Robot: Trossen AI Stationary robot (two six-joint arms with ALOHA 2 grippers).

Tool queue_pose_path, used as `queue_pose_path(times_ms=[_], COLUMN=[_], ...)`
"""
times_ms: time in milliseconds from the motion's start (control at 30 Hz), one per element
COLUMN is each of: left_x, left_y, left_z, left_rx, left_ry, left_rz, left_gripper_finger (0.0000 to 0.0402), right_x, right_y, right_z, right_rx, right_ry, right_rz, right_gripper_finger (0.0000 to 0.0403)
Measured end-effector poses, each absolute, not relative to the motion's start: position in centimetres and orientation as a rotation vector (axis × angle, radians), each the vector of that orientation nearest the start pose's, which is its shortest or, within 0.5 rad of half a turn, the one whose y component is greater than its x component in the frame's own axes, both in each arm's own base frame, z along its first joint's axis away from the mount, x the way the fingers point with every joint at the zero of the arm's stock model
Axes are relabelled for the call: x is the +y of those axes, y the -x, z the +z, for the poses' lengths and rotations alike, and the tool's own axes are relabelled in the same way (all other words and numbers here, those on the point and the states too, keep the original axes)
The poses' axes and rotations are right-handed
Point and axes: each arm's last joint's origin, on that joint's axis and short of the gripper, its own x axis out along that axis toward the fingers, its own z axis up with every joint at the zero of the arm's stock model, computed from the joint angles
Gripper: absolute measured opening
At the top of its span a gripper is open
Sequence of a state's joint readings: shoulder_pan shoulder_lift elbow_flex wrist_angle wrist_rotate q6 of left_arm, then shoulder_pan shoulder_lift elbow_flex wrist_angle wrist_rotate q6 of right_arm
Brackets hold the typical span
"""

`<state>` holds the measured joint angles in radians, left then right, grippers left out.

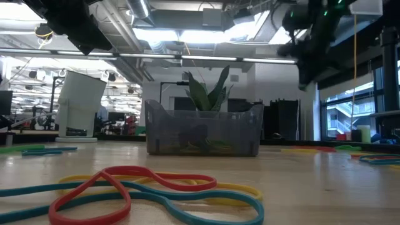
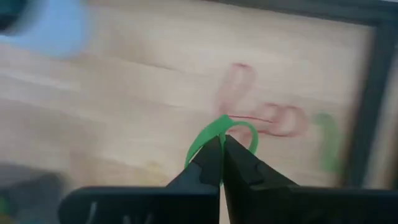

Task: Pick and place rubber bands into bin
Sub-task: Put the green rubber band into the black bin

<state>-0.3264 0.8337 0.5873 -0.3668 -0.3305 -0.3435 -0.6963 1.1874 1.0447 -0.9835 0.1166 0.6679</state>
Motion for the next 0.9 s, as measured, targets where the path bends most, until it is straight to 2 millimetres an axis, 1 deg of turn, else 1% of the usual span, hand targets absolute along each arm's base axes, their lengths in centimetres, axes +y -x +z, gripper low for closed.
queue_pose_path(times_ms=[100, 200, 300, 400, 467, 567, 700, 900], left_x=[-4.6, -4.6, -4.6, -4.6, -4.6, -4.6, -4.6, -4.7], left_y=[-16.6, -16.6, -16.7, -16.7, -16.6, -16.6, -16.6, -16.6], left_z=[24.3, 24.3, 24.3, 24.3, 24.3, 24.3, 24.3, 24.2], left_rx=[0.571, 0.571, 0.571, 0.571, 0.571, 0.571, 0.575, 0.580], left_ry=[0.129, 0.128, 0.128, 0.128, 0.128, 0.128, 0.089, 0.054], left_rz=[0.101, 0.101, 0.101, 0.101, 0.101, 0.101, 0.090, 0.067], left_gripper_finger=[0.0002, 0.0002, 0.0002, 0.0002, 0.0002, 0.0002, 0.0002, 0.0002], right_x=[-11.7, -9.2, -6.7, -4.8, -3.7, -2.7, -1.9, -1.3], right_y=[-17.6, -20.0, -22.7, -25.1, -26.6, -29.0, -32.6, -38.0], right_z=[29.6, 30.2, 30.7, 30.7, 30.8, 30.9, 31.4, 30.7], right_rx=[0.742, 0.678, 0.588, 0.526, 0.531, 0.574, 0.650, 0.830], right_ry=[-0.920, -0.949, -0.954, -0.947, -0.938, -0.914, -0.848, -0.760], right_rz=[-0.985, -0.798, -0.647, -0.550, -0.524, -0.500, -0.478, -0.508], right_gripper_finger=[0.0002, 0.0002, 0.0002, 0.0002, 0.0002, 0.0002, 0.0001, 0.0003])
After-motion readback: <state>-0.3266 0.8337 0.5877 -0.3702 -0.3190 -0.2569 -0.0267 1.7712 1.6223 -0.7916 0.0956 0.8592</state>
